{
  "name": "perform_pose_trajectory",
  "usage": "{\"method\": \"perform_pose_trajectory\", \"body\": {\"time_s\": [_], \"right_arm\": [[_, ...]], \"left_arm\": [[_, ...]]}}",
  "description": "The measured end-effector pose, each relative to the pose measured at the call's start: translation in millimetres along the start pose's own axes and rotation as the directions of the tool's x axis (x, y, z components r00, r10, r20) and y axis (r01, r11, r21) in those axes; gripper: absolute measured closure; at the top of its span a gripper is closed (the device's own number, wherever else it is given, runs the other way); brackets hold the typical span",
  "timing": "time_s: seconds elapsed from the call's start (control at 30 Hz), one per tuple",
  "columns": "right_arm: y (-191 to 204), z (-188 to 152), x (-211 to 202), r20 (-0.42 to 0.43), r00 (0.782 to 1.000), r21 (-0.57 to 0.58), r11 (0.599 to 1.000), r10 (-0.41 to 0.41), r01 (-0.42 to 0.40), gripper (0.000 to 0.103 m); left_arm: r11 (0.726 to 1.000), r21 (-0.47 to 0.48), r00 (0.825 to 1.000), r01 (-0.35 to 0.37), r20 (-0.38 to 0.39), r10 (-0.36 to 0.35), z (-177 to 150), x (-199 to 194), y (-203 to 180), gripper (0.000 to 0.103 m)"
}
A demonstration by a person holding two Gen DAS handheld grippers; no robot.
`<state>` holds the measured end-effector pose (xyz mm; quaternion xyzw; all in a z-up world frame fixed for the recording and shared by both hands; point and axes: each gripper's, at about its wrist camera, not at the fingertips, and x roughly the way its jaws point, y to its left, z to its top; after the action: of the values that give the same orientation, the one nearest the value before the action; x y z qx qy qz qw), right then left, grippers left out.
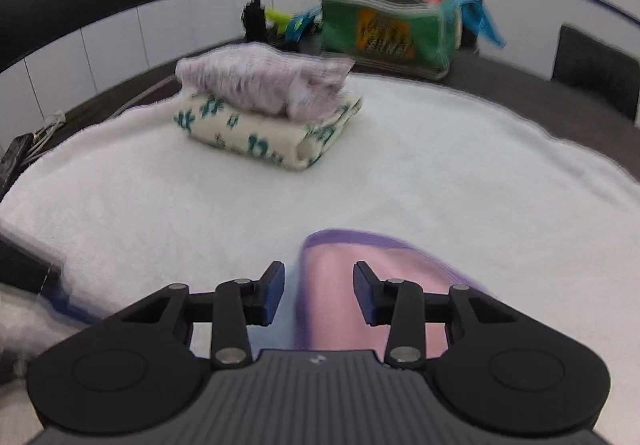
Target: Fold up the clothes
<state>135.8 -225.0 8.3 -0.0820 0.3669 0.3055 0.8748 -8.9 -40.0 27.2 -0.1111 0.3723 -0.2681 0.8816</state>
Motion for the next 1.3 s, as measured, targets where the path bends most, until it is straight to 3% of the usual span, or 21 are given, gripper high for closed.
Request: {"method": "perform_pose_trajectory", "body": {"time_s": [0.07,0.23,0.33,0.4,0.43,0.53,0.6,0.63,0.67,0.9,1.0,1.13,1.23,1.3], "right_arm": [[-2,0,10,-0.03,0.999,0.035,0.999,0.027,-0.026,0.102],[-22,-12,-11,0.003,0.999,0.154,0.987,-0.042,0.041,0.102],[-29,-19,-14,0.0,0.999,0.193,0.98,-0.047,0.046,0.096],[-29,-20,-18,0.017,0.999,0.197,0.98,-0.045,0.041,0.077],[-27,-17,-20,0.037,0.998,0.19,0.981,-0.049,0.041,0.059],[-23,-1,-14,0.062,0.997,0.168,0.985,-0.039,0.029,0.055],[-23,9,3,0.026,0.999,0.165,0.986,-0.032,0.028,0.067],[-24,12,14,-0.01,0.999,0.161,0.986,-0.036,0.037,0.089],[-24,13,23,-0.029,0.999,0.157,0.987,-0.041,0.045,0.103],[-43,5,25,0.038,0.996,0.243,0.968,-0.076,0.064,0.103],[-44,6,20,0.052,0.994,0.252,0.965,-0.095,0.079,0.1],[-44,13,-14,0.132,0.98,0.241,0.964,-0.146,0.111,0.099],[-43,18,-28,0.123,0.982,0.223,0.969,-0.141,0.112,0.091],[-40,17,-25,0.086,0.991,0.203,0.976,-0.103,0.084,0.06]], "left_arm": [[1.0,0.02,1.0,0.003,0.019,-0.003,-12,-7,-9,0.065],[0.998,0.053,0.999,0.031,0.01,-0.031,-32,-8,-24,0.065],[0.997,0.067,0.999,0.03,0.008,-0.031,-40,-7,-29,0.065],[0.997,0.078,1.0,0.029,0.001,-0.029,-44,-5,-31,0.065],[0.996,0.083,1.0,0.026,0.0,-0.026,-46,-4,-33,0.065],[0.994,0.106,1.0,-0.01,0.014,0.009,-52,-1,-36,0.068],[0.992,0.121,0.999,-0.027,0.02,0.025,-55,-1,-39,0.068],[0.992,0.125,0.999,-0.032,0.022,0.029,-57,-1,-40,0.068],[0.992,0.124,0.999,-0.035,0.023,0.032,-58,-2,-40,0.069],[0.985,0.158,0.997,-0.066,0.038,0.061,-63,-3,-47,0.069],[0.986,0.153,0.997,-0.068,0.04,0.063,-63,-3,-47,0.069],[0.988,0.143,0.997,-0.064,0.045,0.058,-63,-4,-46,0.069],[0.988,0.142,0.997,-0.068,0.048,0.062,-63,-4,-46,0.068],[0.987,0.141,0.997,-0.071,0.048,0.065,-64,-4,-46,0.068]]}}
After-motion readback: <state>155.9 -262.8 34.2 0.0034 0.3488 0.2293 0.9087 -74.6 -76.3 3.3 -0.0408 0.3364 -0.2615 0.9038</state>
